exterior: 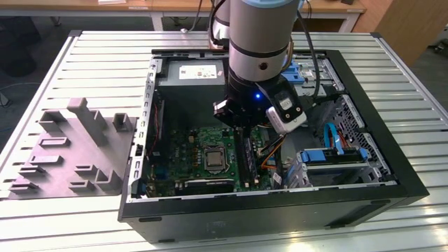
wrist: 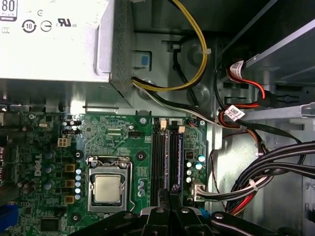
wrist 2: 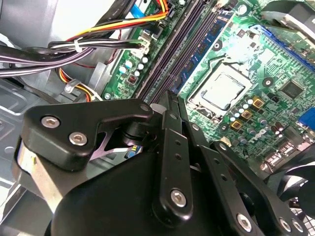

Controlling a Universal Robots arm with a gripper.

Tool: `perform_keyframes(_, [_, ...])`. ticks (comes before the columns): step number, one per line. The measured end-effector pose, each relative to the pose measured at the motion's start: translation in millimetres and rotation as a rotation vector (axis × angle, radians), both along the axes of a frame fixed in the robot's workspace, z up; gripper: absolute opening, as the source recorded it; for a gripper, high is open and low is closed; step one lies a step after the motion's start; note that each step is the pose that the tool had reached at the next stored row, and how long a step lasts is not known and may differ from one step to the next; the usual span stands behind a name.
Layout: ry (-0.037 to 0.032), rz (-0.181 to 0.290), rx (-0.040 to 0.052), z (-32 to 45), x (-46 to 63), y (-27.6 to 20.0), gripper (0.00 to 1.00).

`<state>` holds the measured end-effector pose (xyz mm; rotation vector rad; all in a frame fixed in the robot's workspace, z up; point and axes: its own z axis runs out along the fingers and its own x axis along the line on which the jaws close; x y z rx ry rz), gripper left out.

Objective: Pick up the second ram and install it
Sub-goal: 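Insert the second ram into the second slot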

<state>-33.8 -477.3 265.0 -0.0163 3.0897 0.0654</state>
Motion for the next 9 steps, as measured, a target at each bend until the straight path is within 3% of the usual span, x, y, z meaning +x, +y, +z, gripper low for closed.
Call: perform_keyframes(9, [-0.0001, 0.000, -0.0002, -3.6, 0.2, 0.0, 0.12])
